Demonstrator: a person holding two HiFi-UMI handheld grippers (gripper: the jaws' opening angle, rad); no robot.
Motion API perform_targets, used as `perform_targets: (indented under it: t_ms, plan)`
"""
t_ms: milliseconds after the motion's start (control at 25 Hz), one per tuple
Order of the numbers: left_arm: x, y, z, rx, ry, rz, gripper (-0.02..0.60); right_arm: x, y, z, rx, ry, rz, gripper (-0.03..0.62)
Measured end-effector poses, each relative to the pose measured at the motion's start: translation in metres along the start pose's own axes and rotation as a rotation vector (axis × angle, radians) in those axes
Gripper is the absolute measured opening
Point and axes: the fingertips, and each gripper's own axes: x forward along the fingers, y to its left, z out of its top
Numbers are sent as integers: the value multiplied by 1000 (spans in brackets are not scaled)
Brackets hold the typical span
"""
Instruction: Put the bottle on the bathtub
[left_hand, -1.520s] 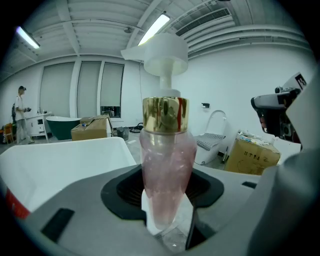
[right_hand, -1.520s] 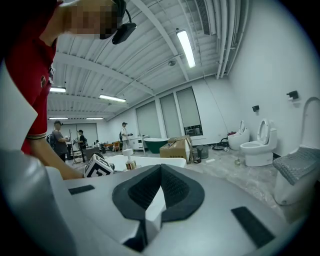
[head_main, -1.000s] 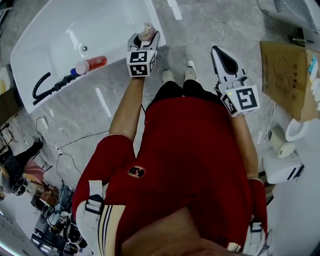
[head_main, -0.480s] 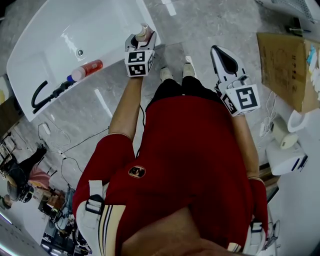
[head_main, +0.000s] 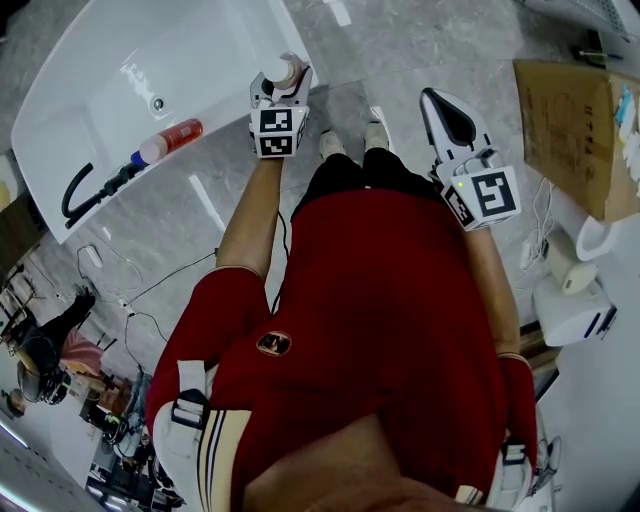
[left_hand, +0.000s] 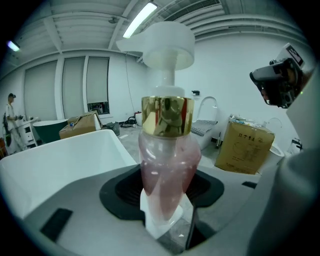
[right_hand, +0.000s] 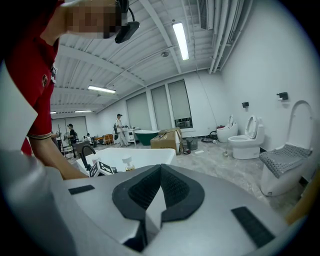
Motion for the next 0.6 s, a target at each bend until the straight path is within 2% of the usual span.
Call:
perform_targets:
  t_ms: [240, 600]
  plan:
    - [1, -5, 0, 1, 5, 7, 225, -6, -4, 1, 2, -6, 4, -6]
    - [-11, -2, -5, -26, 1, 23, 261, -9, 4, -4, 1, -3, 21, -6]
